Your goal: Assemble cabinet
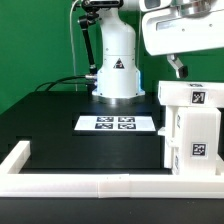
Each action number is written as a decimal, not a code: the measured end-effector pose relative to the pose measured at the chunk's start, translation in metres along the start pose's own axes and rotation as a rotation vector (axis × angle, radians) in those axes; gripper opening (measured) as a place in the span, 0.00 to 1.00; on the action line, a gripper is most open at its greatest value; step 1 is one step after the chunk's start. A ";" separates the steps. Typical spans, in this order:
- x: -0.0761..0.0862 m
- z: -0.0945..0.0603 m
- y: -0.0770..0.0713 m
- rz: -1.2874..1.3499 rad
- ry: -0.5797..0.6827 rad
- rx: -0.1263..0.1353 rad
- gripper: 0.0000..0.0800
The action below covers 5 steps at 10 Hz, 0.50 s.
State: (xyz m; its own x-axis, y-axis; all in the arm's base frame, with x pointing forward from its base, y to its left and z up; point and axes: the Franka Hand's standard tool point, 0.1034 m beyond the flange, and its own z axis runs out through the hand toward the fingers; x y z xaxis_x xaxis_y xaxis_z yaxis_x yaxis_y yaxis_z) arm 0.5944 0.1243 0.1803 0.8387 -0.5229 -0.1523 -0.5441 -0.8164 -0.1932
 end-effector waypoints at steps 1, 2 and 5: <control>0.000 0.001 0.001 -0.121 0.004 -0.011 1.00; -0.001 0.002 0.002 -0.255 0.010 -0.033 1.00; -0.004 0.005 0.002 -0.640 0.012 -0.078 1.00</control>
Offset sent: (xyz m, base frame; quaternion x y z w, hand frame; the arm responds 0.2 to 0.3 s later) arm -0.0120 0.0046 -0.0007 -0.0638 0.0209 -0.3038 0.9504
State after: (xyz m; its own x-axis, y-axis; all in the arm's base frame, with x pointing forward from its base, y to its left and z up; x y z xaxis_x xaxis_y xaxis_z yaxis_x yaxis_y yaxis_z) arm 0.5896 0.1264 0.1758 0.9973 0.0714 -0.0191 0.0671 -0.9830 -0.1712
